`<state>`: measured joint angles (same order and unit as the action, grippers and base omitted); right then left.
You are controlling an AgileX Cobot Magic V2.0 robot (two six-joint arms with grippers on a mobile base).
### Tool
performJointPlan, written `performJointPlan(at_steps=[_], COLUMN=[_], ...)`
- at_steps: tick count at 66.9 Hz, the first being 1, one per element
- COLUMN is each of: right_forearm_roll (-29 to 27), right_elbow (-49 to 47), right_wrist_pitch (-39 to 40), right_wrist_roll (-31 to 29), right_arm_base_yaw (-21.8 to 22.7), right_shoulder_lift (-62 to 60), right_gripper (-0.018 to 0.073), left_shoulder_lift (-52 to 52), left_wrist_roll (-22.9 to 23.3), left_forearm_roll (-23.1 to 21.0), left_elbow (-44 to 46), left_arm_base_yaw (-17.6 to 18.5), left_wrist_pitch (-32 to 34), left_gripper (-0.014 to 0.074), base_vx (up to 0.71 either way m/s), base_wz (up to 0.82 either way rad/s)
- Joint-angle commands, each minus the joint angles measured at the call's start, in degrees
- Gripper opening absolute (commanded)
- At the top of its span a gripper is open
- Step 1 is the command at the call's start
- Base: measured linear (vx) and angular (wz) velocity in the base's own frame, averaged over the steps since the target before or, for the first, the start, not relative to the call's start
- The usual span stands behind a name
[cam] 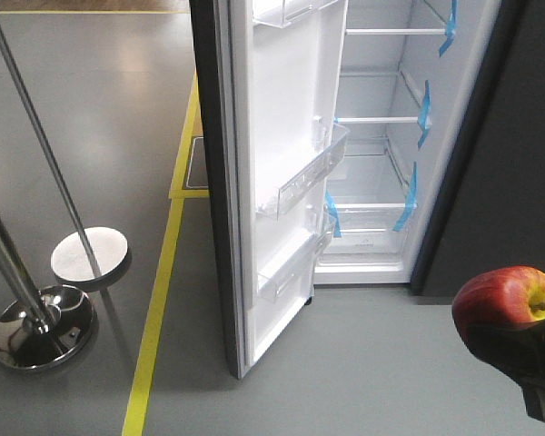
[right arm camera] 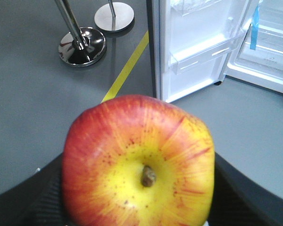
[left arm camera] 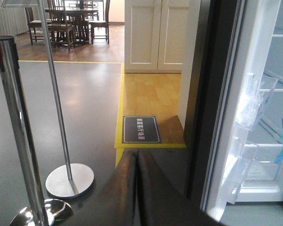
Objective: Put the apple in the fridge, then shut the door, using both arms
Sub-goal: 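Drive toward the open refrigerator door carrying the apple, then approach the upper clear door bin with the apple held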
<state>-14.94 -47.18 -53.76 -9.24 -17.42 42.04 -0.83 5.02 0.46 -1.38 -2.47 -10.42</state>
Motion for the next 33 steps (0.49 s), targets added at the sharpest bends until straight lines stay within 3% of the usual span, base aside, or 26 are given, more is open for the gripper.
performJointPlan(at_steps=[1, 33], right_forearm_roll=[-0.7, -0.7], right_elbow=[-1.4, -1.4], right_wrist_pitch=[3.6, 3.6], right_wrist_roll=[-0.2, -0.2], right_arm_base_yaw=[0.0, 0.0], right_shoulder_lift=[-0.2, -0.2], right_gripper=[0.0175, 0.0175], left_shoulder_lift=[0.0, 0.0], left_wrist_roll=[0.4, 0.4], left_forearm_roll=[-0.5, -0.5], left_elbow=[-1.0, -1.0], left_arm_base_yaw=[0.1, 0.1], left_wrist_pitch=[4.2, 4.2], left_gripper=[-0.0006, -0.0006], base_vx=[0.27, 0.24], base_wz=[-0.05, 0.02])
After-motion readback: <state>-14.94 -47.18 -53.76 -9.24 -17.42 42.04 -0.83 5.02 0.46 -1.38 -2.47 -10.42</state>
